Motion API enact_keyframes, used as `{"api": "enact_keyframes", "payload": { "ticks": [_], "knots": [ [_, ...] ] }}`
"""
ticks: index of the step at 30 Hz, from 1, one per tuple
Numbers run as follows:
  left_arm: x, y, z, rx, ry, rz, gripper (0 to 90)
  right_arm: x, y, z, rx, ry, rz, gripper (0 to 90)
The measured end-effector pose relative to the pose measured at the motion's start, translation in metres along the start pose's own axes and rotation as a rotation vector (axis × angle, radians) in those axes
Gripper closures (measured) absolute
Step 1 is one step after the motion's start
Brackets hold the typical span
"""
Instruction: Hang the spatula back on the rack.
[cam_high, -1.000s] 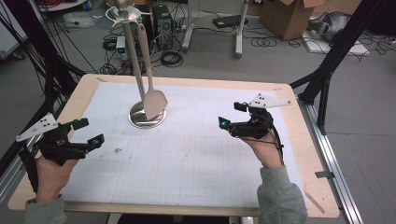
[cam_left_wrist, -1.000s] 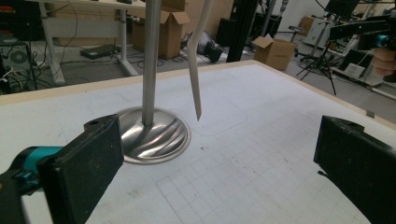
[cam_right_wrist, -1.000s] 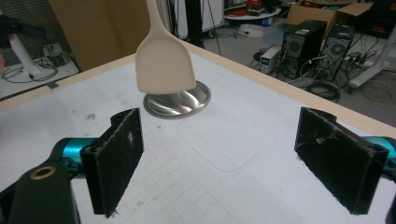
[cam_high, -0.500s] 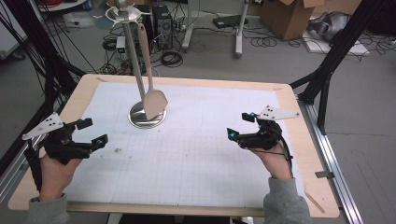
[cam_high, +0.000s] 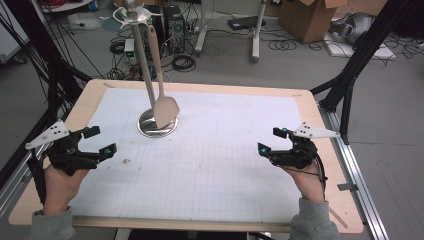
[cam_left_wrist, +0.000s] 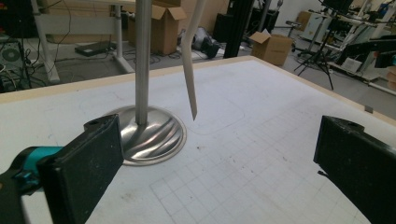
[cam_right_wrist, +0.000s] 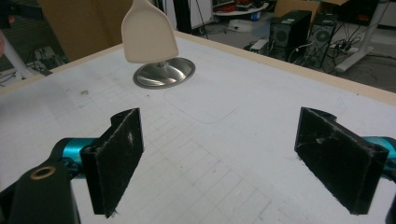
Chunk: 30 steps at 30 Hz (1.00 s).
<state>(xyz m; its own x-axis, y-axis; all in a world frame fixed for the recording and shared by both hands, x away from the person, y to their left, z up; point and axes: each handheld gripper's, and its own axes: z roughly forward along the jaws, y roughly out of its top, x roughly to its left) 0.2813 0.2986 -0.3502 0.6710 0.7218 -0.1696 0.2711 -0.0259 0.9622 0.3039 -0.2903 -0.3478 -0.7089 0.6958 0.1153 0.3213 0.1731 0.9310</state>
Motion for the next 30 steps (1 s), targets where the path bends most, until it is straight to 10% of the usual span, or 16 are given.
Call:
{"api": "enact_keyframes", "payload": {
  "ticks": [30],
  "knots": [
    [-0.002, 0.000, -0.002, -0.012, 0.010, 0.018, 2.0, -0.013, -0.030, -0.036, -0.083, 0.048, 0.011, 14.8]
  ]
}}
